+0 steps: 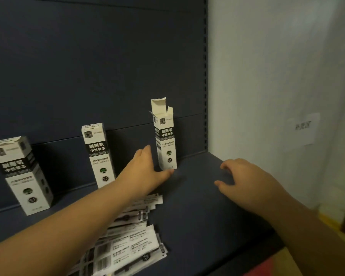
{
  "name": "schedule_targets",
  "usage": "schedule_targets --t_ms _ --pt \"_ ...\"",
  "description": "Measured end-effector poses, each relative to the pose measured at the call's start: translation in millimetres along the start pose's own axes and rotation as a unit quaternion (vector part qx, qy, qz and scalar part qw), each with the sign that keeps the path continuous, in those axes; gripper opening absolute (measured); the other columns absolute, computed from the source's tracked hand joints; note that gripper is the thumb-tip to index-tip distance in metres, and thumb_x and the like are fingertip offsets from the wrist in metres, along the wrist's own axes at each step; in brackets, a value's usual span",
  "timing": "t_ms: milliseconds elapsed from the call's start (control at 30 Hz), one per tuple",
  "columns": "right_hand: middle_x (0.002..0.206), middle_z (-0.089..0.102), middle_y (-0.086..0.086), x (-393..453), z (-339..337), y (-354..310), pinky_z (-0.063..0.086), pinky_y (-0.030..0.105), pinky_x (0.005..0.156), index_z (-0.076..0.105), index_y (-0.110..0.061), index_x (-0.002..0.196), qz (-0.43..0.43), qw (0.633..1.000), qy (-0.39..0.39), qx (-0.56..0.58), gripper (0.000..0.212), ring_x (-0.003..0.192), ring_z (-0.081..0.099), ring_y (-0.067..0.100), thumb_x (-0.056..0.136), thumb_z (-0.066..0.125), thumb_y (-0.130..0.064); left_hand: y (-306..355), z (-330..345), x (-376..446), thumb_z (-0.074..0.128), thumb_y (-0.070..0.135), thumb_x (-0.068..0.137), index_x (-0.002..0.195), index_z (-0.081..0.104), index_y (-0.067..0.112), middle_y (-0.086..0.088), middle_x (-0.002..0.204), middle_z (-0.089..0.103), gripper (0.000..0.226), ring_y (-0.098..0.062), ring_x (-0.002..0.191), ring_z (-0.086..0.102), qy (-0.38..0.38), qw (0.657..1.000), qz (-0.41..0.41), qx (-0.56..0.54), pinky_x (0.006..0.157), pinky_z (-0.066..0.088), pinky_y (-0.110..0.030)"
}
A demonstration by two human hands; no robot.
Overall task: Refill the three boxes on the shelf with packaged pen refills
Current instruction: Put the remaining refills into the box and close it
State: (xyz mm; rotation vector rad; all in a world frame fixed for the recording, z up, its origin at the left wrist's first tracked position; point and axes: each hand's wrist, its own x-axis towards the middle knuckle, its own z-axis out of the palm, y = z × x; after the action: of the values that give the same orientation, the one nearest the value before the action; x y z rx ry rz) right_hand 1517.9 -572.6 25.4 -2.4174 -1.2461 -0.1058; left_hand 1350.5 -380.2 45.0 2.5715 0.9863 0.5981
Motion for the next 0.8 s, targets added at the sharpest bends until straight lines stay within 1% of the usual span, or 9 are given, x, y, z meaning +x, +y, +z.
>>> schedule_targets --t_ms 67,200,267,333,400,533,600,667,800 --pt "0.134 0.055 -0.003 -4.3 -2.0 7.3 0.049 0.034 0.099 0.048 -0.028 0.140 0.009 1.000 -0.002 0.000 0.052 0.119 0.057 0.017 0.095 0.057 -0.053 2.4 8.1 17.2 0.077 0.055 0.078 0.139 0.038 0.021 -0.005 0.147 0.043 0.081 -0.023 0.128 0.051 0.015 0.999 -0.014 -0.038 0.101 0.046 -0.035" --pt "0.132 0.055 -0.003 -14.1 -3.4 17.9 0.049 0.032 0.097 0.049 -0.027 0.140 0.023 1.000 -0.001 0.005 0.052 0.118 0.057 0.018 0.095 0.057 -0.053 3.3 23.2 50.0 0.083 0.049 0.073 0.129 0.043 0.013 -0.009 0.136 0.050 0.077 -0.029 0.119 0.056 0.033 0.989 -0.089 -0.114 0.095 0.054 -0.046" --pt "0.131 0.056 -0.003 -18.6 -3.3 22.0 0.049 0.031 0.097 0.049 -0.027 0.139 0.025 1.000 -0.002 0.007 0.052 0.117 0.057 0.017 0.095 0.058 -0.052 5.4 28.8 61.0 0.084 0.044 0.074 0.128 0.044 0.010 -0.012 0.134 0.054 0.076 -0.031 0.118 0.059 0.033 0.975 -0.121 -0.185 0.088 0.055 -0.042" --pt "0.129 0.056 -0.003 -22.0 -3.6 24.8 0.049 0.030 0.096 0.049 -0.027 0.139 0.025 1.000 -0.005 0.010 0.052 0.115 0.057 0.017 0.095 0.058 -0.052 8.3 32.3 68.5 0.084 0.040 0.077 0.131 0.042 0.008 -0.013 0.135 0.056 0.075 -0.032 0.119 0.059 0.040 0.960 -0.142 -0.239 0.080 0.052 -0.037" --pt "0.129 0.056 -0.004 -24.9 -3.9 26.7 0.049 0.030 0.096 0.050 -0.027 0.138 0.028 1.000 -0.007 0.010 0.051 0.115 0.057 0.016 0.095 0.058 -0.053 10.5 34.5 73.7 0.083 0.038 0.078 0.134 0.040 0.008 -0.014 0.135 0.057 0.077 -0.033 0.122 0.058 0.047 0.948 -0.155 -0.273 0.080 0.049 -0.037" --pt "0.129 0.056 -0.005 -29.3 -3.7 28.1 0.049 0.031 0.097 0.050 -0.028 0.136 0.032 0.999 0.000 0.007 0.049 0.115 0.057 0.016 0.094 0.058 -0.053 11.1 38.6 78.7 0.083 0.035 0.079 0.135 0.040 0.011 -0.011 0.134 0.059 0.074 -0.032 0.123 0.058 0.066 0.941 -0.141 -0.300 0.085 0.051 -0.041" --pt "0.128 0.056 -0.005 -31.1 -2.9 26.7 0.049 0.030 0.095 0.050 -0.029 0.136 0.031 0.999 0.001 0.008 0.049 0.114 0.057 0.015 0.095 0.058 -0.053 10.4 39.8 78.4 0.081 0.031 0.082 0.134 0.044 0.012 -0.009 0.133 0.060 0.066 -0.031 0.124 0.058 0.069 0.942 -0.126 -0.303 0.092 0.052 -0.045" --pt "0.128 0.056 -0.005 -31.5 -1.5 23.1 0.049 0.029 0.094 0.050 -0.029 0.136 0.028 1.000 -0.001 0.009 0.048 0.113 0.057 0.015 0.095 0.057 -0.053 9.3 39.2 75.8 0.078 0.028 0.085 0.132 0.049 0.014 -0.008 0.134 0.061 0.057 -0.031 0.125 0.058 0.062 0.945 -0.116 -0.301 0.094 0.052 -0.047" --pt "0.130 0.056 -0.004 -27.7 0.3 10.1 0.050 0.031 0.096 0.050 -0.027 0.136 0.015 1.000 -0.008 0.001 0.048 0.114 0.057 0.016 0.096 0.057 -0.052 5.6 33.4 64.9 0.078 0.025 0.085 0.126 0.051 0.016 -0.004 0.129 0.063 0.050 -0.027 0.122 0.060 0.058 0.943 -0.089 -0.316 0.089 0.052 -0.039"
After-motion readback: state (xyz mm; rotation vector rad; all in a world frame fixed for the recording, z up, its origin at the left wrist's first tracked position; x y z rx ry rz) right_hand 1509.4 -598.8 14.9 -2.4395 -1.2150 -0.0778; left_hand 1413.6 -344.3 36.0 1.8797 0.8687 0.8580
